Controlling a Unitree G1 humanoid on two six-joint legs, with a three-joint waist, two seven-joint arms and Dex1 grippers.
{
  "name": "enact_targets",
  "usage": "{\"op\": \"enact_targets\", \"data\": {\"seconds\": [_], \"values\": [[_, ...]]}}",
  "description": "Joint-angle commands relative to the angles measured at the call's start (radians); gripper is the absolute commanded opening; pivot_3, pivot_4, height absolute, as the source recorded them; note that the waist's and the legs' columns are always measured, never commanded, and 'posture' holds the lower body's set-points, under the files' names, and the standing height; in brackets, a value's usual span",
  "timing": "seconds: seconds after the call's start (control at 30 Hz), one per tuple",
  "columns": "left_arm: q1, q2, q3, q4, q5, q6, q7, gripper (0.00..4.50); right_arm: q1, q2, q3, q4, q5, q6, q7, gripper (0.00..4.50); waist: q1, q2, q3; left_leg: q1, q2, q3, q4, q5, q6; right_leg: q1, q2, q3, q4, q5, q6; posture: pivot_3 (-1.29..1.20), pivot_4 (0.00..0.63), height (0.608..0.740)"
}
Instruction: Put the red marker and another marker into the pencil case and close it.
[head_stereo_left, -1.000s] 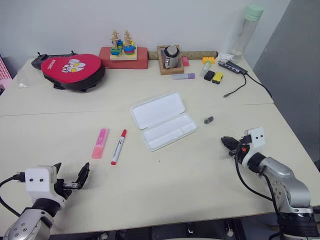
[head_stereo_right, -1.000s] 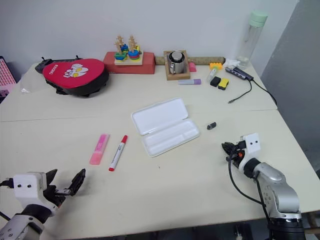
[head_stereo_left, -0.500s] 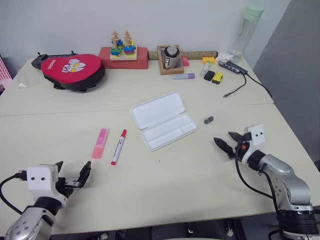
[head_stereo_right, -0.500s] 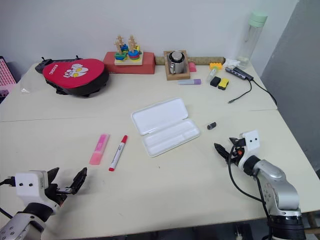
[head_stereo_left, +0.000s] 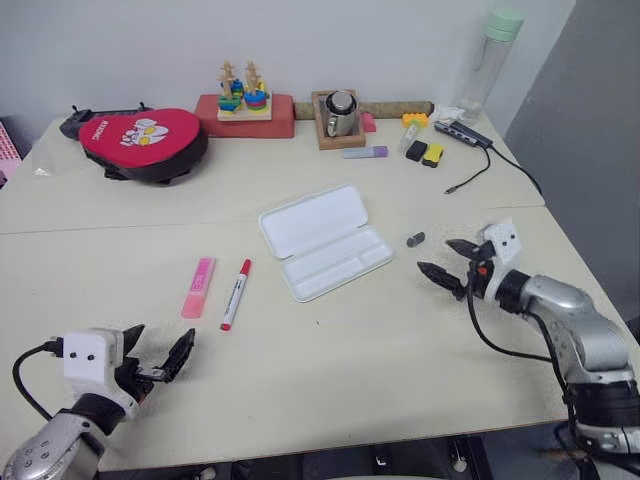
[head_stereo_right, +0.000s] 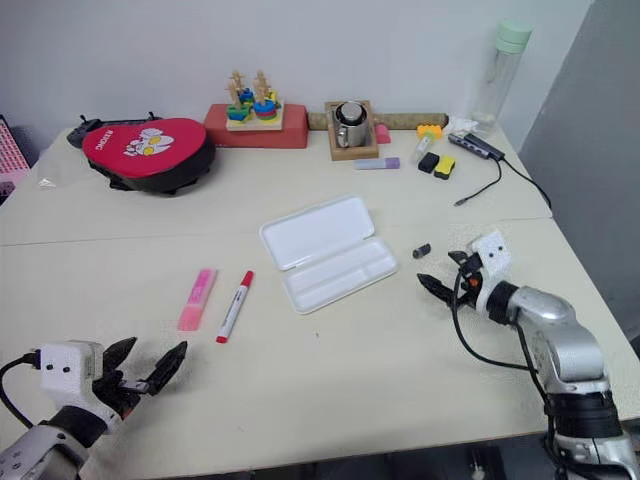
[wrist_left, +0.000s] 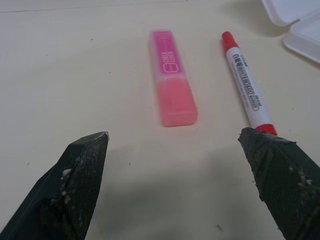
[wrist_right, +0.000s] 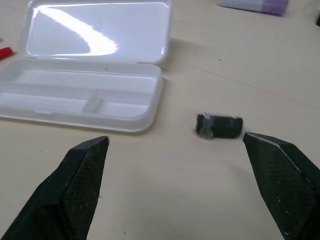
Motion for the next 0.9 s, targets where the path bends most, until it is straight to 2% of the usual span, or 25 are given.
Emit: {"op": "enact_targets", "data": {"seconds": [0.03, 0.27, 0.43, 0.67, 0.9], "values": [[0.013, 0.037, 0.034, -0.048, -0.036, 0.013, -0.045, 4.50, -0.044, -0.019, 0.010, -0.008, 0.015, 0.006, 0.057, 4.47, 0.000, 0.000, 0.000, 0.000, 0.000, 0.000, 0.000, 0.000, 0.000, 0.000, 0.000, 0.000, 0.000, 0.000, 0.000, 0.00, 0.150, 0.740], [-0.003, 0.265, 0.061, -0.082, -0.103, 0.094, -0.242, 4.50, -0.241, -0.049, 0.187, 0.081, -0.078, -0.104, 0.276, 4.47, 0.000, 0.002, 0.002, 0.000, 0.000, 0.000, 0.000, 0.000, 0.000, -0.001, 0.000, 0.000, 0.000, 0.000, -0.001, 0.00, 0.150, 0.740], [-0.017, 0.366, 0.065, -0.102, -0.102, 0.102, -0.338, 4.50, -0.322, -0.054, 0.283, 0.218, -0.170, -0.237, 0.395, 4.47, 0.001, 0.002, 0.002, 0.000, 0.000, 0.000, 0.000, 0.000, 0.000, 0.000, 0.000, -0.001, 0.000, 0.000, -0.001, 0.00, 0.150, 0.740], [-0.123, 0.441, 0.062, -0.096, -0.106, 0.112, -0.371, 4.50, -0.442, -0.007, 0.375, 0.458, -0.288, -0.385, 0.496, 4.47, -0.001, 0.004, 0.003, 0.000, 0.001, 0.001, -0.001, 0.000, 0.001, -0.002, 0.000, -0.001, 0.000, 0.002, 0.003, 0.00, 0.150, 0.740], [-0.167, 0.419, 0.023, -0.091, -0.058, 0.101, -0.334, 4.50, -0.506, 0.048, 0.405, 0.612, -0.355, -0.498, 0.557, 4.47, -0.006, 0.005, 0.003, -0.001, 0.001, 0.002, -0.002, 0.000, 0.001, -0.002, 0.000, -0.001, -0.001, 0.004, 0.002, 0.00, 0.150, 0.740]]}}
